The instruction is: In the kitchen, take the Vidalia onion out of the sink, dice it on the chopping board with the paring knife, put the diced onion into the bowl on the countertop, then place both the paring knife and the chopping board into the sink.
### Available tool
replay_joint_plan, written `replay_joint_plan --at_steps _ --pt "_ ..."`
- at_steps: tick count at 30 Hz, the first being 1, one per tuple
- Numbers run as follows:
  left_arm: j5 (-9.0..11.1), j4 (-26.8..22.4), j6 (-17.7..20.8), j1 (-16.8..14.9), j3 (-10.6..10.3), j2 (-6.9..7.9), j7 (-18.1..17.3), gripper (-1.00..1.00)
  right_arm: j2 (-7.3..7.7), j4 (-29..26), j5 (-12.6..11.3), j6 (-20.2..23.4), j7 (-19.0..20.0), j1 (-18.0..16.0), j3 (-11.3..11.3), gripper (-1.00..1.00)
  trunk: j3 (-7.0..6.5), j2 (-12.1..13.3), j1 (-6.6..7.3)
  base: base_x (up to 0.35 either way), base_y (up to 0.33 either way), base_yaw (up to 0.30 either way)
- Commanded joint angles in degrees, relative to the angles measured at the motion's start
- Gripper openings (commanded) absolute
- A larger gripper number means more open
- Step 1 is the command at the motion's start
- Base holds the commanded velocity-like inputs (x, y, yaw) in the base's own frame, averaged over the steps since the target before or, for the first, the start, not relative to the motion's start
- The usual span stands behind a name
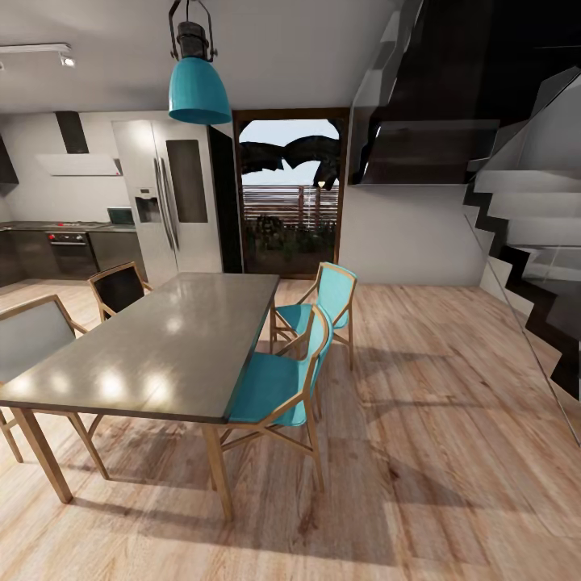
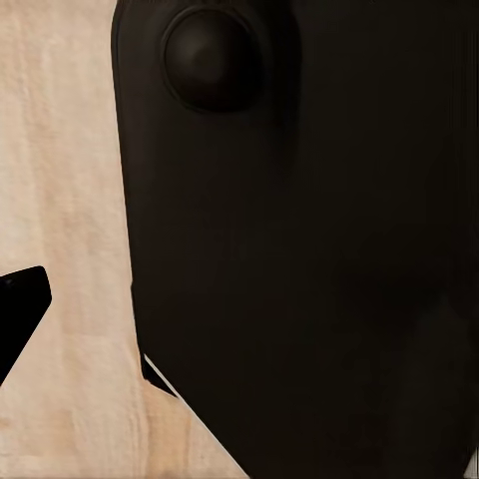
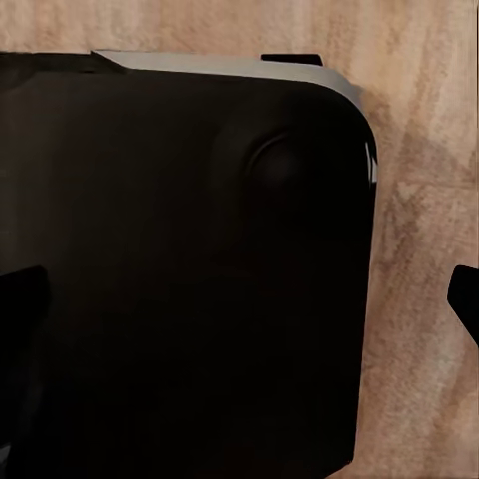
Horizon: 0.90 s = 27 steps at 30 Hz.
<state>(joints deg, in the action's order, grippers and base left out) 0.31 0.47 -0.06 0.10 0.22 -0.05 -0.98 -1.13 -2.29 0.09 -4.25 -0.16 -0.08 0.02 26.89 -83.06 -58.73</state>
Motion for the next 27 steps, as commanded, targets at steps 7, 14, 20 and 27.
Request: replay_joint_plan --at_steps 7,14,20,27 --pt "0.04 -0.02 -0.02 -0.02 0.00 -0.03 -0.09 1.00 0.00 0.01 0.07 -2.15 -0.02 -0.01 0.04 1.00 0.04 -0.02 0.00 0.000 0.000 0.000" --pt "0.01 0.11 0.02 -0.04 -0.10 0.13 0.08 1.00 -0.01 0.01 0.08 -2.99 -0.02 -0.01 0.00 1.00 0.04 -0.02 0.00 0.000 0.000 0.000" --pt "-0.04 0.43 0.06 -0.01 -0.27 0.84 0.17 1.00 -0.01 0.01 0.08 -3.11 -0.02 -0.01 0.05 1.00 0.04 -0.02 0.00 0.000 0.000 0.000" --pt "0.10 0.50 0.12 -0.01 -0.15 1.43 0.19 1.00 -0.01 0.01 0.08 -3.13 -0.03 -0.01 -0.01 1.00 0.04 -0.02 0.00 0.000 0.000 0.000"
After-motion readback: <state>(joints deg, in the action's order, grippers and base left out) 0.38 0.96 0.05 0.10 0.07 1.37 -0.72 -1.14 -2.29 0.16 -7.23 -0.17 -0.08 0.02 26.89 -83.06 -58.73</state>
